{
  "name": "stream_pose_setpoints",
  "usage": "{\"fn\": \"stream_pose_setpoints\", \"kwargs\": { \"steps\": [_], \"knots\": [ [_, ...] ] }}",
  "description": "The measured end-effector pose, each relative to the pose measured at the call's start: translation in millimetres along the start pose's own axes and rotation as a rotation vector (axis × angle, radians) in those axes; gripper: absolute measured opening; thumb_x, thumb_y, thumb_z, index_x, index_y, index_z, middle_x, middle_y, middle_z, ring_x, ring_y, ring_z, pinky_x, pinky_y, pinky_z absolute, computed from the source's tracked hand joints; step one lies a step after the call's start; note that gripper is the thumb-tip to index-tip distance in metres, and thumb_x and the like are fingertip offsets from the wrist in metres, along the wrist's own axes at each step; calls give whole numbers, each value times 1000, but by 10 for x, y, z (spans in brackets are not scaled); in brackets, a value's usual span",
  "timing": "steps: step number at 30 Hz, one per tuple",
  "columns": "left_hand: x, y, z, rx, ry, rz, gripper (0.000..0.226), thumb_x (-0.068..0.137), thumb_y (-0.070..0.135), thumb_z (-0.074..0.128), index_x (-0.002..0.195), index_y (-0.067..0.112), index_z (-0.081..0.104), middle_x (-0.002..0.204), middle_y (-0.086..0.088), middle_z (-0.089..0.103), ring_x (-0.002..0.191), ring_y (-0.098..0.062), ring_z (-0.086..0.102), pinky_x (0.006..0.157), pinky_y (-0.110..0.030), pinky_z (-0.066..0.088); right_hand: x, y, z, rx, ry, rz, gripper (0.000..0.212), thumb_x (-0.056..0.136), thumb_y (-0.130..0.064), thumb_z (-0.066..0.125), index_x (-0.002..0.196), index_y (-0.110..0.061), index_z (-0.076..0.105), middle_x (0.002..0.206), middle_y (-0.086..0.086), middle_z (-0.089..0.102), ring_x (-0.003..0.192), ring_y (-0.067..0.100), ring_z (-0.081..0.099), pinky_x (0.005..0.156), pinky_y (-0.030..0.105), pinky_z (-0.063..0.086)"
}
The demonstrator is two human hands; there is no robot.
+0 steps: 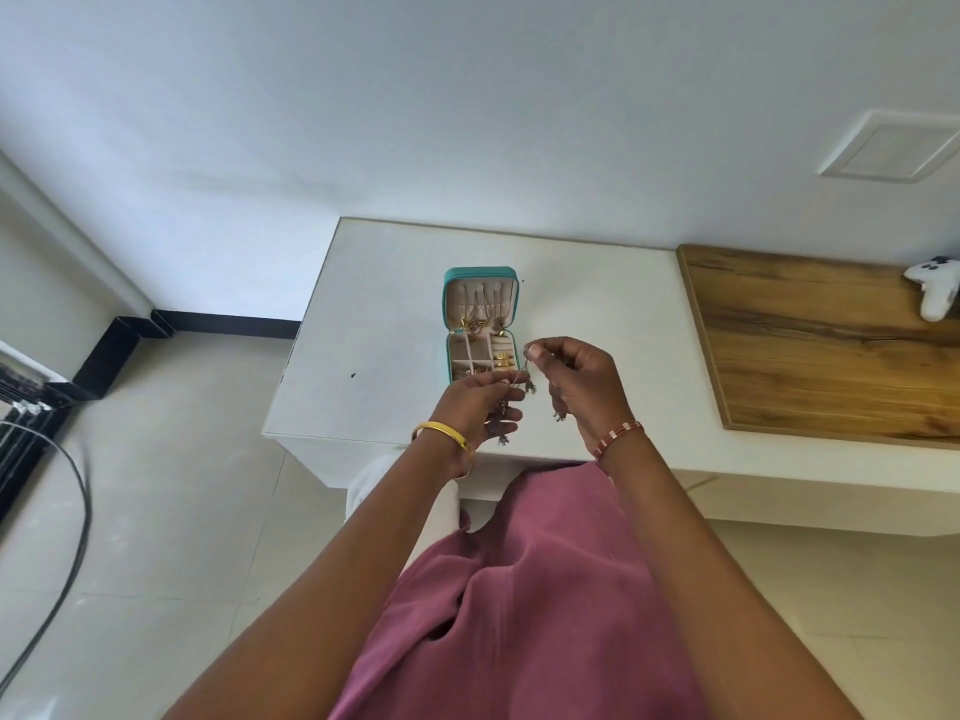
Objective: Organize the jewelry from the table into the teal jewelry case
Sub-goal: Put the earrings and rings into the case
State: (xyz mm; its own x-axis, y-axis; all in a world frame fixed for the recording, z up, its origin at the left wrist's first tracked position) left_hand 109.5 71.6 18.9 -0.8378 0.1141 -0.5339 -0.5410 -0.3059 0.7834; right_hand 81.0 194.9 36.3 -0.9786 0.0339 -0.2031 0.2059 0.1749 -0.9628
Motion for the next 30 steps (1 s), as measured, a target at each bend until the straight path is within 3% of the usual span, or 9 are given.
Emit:
{"fn": "stream_pose_setpoints", "kwargs": {
  "steps": [3, 7, 16, 19, 23, 30],
  "knots": [
    [4, -34, 8, 32, -56, -1, 23, 94, 0, 39, 93, 7, 62, 73, -5, 56, 45, -6, 52, 53, -19, 46, 10, 46, -2, 223, -62, 119, 11, 90, -12, 56, 91, -6, 65, 48, -3, 34, 35, 5, 23, 36, 14, 21],
    [28, -63, -33, 90, -32, 36, 23, 94, 1, 42, 109, -3, 59, 73, -5, 55, 46, -6, 49, 57, -18, 47, 23, 50, -7, 265, -78, 135, 12, 92, -11, 53, 86, -9, 64, 55, 2, 28, 35, 4, 22, 35, 13, 20],
    [39, -64, -183, 37, 50, 38, 20, 92, 5, 46, 107, -2, 58, 76, -9, 62, 43, -5, 57, 53, -18, 52, 50, 45, 18, 293, -50, 164, 13, 91, -12, 55, 80, -11, 60, 48, -4, 34, 33, 4, 25, 33, 14, 22],
    [21, -82, -194, 20, 39, 30, 21, 91, -1, 46, 108, 0, 58, 79, -7, 63, 56, -8, 63, 59, -19, 53, 29, 11, 28, 280, -58, 154, 12, 91, -12, 55, 81, -11, 61, 47, -5, 36, 33, 4, 26, 34, 13, 23],
    [-1, -120, -214, -7, 12, 21, 31, 86, -14, 46, 108, 6, 57, 82, -5, 61, 74, -15, 58, 67, -21, 52, 12, -78, 7, 300, -55, 130, 14, 91, -12, 54, 79, -12, 62, 44, -7, 37, 33, 4, 26, 35, 13, 23],
    [-28, -168, -268, 8, 45, 13, 33, 86, -16, 41, 107, 1, 61, 77, -6, 59, 68, -14, 54, 64, -19, 49, -2, -235, -63, 326, -38, 95, 13, 91, -13, 55, 80, -13, 62, 40, -11, 40, 32, 4, 27, 34, 13, 22]
  ]
}}
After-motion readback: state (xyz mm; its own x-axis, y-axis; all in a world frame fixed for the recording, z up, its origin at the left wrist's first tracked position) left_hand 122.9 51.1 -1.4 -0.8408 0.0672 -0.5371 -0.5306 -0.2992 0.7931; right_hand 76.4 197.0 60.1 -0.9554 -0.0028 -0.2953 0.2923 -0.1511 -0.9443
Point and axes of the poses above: each hand's wrist, its own x-axis towards the middle knuckle, its own z-axis out of the palm, y = z × x, the point moved 3 cm from there along x, towards the middle knuckle
